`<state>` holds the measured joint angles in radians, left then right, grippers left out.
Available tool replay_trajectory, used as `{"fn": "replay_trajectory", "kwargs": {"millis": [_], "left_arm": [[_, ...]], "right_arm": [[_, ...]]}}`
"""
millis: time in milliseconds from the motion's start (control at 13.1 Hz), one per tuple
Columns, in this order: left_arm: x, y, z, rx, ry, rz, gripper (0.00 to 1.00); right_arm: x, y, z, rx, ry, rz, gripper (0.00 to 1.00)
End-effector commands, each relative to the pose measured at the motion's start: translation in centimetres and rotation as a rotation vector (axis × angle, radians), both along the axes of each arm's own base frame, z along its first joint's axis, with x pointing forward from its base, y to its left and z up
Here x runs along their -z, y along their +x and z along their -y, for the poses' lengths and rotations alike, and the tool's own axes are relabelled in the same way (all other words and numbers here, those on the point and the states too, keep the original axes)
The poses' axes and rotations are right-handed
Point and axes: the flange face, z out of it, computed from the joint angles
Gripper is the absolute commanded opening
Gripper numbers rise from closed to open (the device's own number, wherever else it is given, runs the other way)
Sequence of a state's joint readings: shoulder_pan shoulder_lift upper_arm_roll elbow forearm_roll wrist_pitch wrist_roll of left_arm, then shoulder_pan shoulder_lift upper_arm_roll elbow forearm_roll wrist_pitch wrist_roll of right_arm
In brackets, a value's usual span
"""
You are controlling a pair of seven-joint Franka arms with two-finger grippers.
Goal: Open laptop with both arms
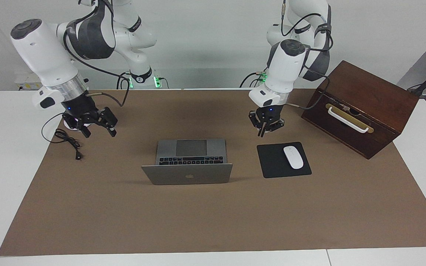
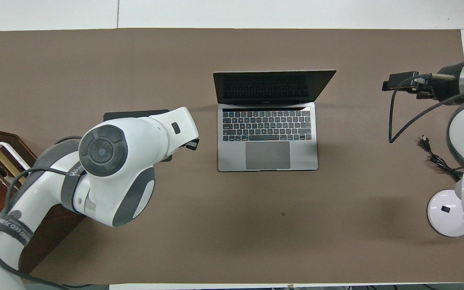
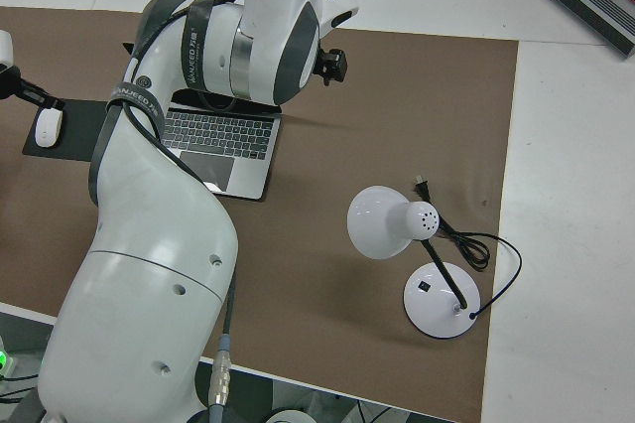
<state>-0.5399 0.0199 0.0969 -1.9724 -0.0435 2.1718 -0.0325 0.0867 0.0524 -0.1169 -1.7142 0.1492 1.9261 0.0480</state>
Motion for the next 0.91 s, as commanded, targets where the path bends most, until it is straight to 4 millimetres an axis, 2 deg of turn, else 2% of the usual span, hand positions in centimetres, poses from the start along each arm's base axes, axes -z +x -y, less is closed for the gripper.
{"fn": "replay_trajectory", "kwargs": {"millis": [0, 228, 304, 533, 837], "left_arm": [[-2.7, 0.1, -3.8, -0.056, 0.006, -0.025, 1.0], [-5.0, 0.3, -9.0, -0.145, 0.002, -0.036, 1.0], [-5.4, 0.3, -10.2, -0.165, 0.0, -0.034, 1.0], [-6.1, 1.1, -15.4, -0.261, -0.005, -0.03, 1.0], [-6.6, 1.8, -22.8, -0.396, -0.01, -0.018, 1.0]], "right_arm": [[-3.4, -1.0, 0.6, -0.042, -0.073, -0.037, 1.0], [-6.6, -3.4, 1.3, -0.04, -0.111, -0.073, 1.0], [-7.5, -4.4, 1.5, -0.046, -0.129, -0.09, 1.0], [-9.1, -6.2, 2.3, -0.05, -0.136, -0.115, 1.0], [-9.0, -8.1, 2.2, -0.045, -0.13, -0.172, 1.0]]}}
